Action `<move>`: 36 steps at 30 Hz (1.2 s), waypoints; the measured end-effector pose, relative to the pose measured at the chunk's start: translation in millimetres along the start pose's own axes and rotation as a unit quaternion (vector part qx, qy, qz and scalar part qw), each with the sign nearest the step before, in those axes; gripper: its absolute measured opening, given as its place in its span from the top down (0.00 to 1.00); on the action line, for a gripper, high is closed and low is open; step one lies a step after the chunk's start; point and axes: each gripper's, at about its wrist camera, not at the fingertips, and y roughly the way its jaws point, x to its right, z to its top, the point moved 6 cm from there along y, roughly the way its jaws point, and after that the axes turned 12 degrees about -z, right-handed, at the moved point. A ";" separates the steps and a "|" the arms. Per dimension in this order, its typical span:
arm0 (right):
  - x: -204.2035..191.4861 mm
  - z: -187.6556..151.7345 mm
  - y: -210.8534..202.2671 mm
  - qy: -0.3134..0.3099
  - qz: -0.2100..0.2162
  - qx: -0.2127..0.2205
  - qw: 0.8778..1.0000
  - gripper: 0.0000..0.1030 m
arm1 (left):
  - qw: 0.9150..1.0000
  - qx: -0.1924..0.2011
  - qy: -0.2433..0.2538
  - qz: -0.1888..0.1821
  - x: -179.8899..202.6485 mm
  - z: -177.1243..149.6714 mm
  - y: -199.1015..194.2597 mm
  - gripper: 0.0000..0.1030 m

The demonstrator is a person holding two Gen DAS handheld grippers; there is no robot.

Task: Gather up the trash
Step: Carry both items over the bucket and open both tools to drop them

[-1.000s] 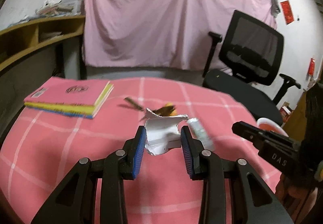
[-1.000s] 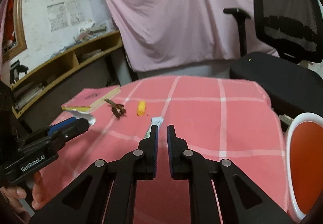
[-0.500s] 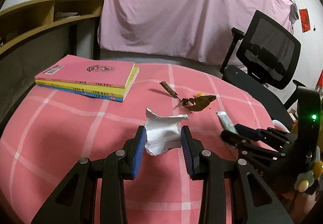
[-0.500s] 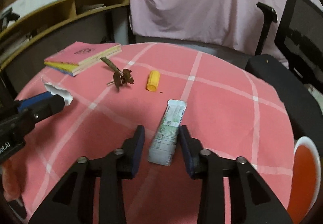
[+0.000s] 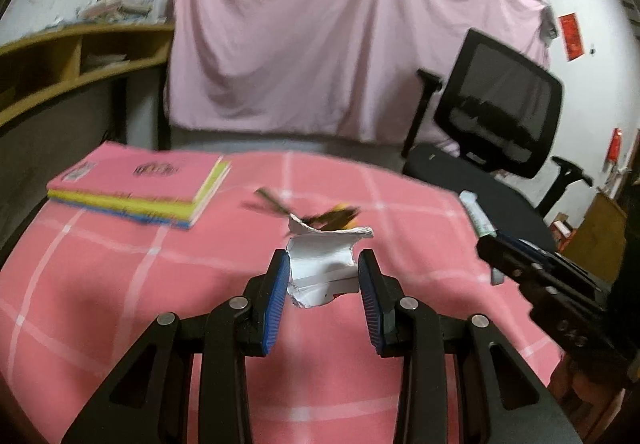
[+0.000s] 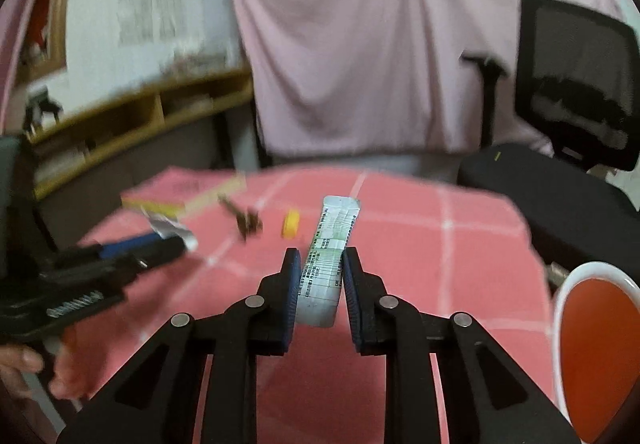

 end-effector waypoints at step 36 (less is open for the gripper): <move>263.7 -21.1 -99.5 0.189 -0.246 0.104 0.945 0.78 | 0.949 -0.034 0.211 -0.233 312.9 2.9 135.0 0.70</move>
